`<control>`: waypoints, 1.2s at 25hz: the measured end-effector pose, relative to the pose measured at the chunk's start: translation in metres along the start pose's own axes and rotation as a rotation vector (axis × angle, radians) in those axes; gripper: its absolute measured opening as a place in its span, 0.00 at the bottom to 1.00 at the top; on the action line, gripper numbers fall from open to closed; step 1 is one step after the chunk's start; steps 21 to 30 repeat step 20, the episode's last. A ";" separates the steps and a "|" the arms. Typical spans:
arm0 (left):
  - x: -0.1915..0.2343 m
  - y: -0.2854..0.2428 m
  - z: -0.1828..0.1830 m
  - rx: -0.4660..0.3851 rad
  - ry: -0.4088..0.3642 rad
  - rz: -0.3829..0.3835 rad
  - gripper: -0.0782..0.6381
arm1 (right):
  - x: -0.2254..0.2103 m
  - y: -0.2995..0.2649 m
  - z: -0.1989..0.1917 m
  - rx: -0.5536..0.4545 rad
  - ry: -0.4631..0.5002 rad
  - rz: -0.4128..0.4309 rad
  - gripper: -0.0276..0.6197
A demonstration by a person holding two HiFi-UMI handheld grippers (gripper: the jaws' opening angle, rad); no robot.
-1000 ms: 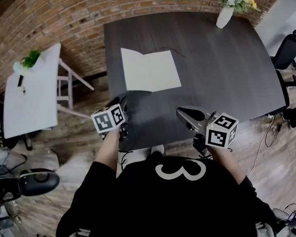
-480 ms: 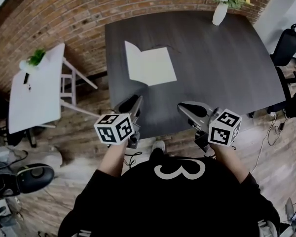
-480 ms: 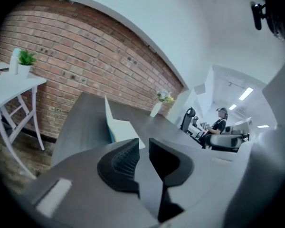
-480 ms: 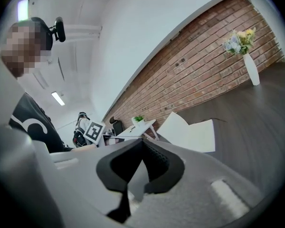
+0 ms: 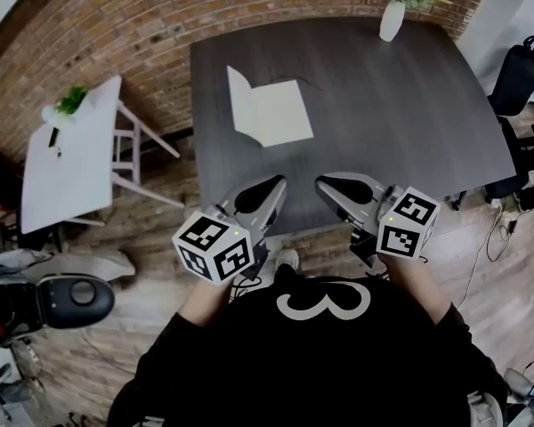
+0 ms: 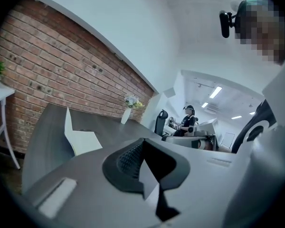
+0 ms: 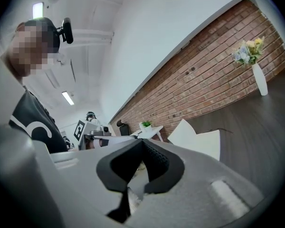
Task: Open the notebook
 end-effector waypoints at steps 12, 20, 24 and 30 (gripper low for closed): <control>-0.009 0.000 -0.002 0.018 -0.044 0.002 0.13 | 0.004 0.002 0.002 -0.013 0.017 0.007 0.04; -0.008 0.000 -0.004 0.030 -0.042 0.005 0.13 | 0.004 0.002 0.000 -0.014 0.015 0.003 0.04; -0.008 0.000 -0.004 0.030 -0.042 0.005 0.13 | 0.004 0.002 0.000 -0.014 0.015 0.003 0.04; -0.008 0.000 -0.004 0.030 -0.042 0.005 0.13 | 0.004 0.002 0.000 -0.014 0.015 0.003 0.04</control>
Point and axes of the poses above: the fingertips, and each gripper's own axes: y backward along the fingers, x to its left, z out of its top, the point moved 8 cm from there along y, backward along the fingers, and after that the axes turned 1 degree about z, right-handed, at the moved point
